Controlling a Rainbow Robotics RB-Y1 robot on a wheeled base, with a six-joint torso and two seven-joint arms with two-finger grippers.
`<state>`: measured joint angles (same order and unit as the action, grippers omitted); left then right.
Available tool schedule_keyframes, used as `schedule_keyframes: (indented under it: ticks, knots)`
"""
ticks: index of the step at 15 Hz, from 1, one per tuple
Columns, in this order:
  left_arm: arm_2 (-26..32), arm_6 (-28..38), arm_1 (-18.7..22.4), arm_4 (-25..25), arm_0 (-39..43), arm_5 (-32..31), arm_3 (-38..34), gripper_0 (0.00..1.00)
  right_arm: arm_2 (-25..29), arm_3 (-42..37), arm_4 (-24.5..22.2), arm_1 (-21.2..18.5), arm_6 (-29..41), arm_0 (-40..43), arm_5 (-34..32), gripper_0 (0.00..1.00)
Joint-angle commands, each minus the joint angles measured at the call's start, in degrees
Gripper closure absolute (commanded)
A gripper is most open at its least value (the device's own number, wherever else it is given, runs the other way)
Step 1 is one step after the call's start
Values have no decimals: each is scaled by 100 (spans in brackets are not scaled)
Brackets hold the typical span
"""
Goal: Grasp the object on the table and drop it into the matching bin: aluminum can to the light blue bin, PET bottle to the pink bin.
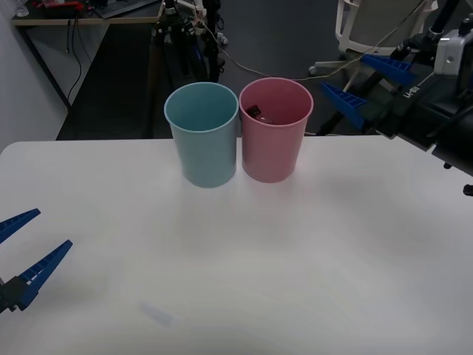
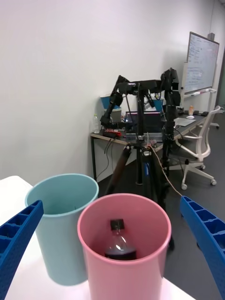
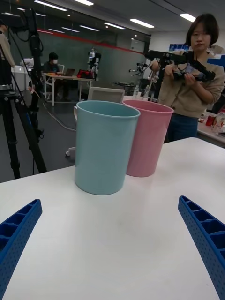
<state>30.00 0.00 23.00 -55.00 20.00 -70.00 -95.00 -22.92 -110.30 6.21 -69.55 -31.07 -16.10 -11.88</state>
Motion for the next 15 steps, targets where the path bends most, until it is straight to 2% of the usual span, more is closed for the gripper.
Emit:
schedule_keyframes:
  ticks: [1,6,9,13,15]
  knots:
    - [0,0,0,0,0,0,0,0,535,-132,-647,134,488,793,-244,0]
    - [0,0,0,0,0,0,0,0,1334,-105,-2132,618,1630,1944,-807,0]
    - [0,0,0,0,0,0,0,0,1563,141,-2721,864,2061,2243,-1281,0]
    - [0,0,0,0,0,0,0,0,1800,545,-3248,1242,2202,2489,-1853,0]
    - [0,0,0,0,0,0,0,0,2187,563,-3758,1558,2395,2814,-2072,0]
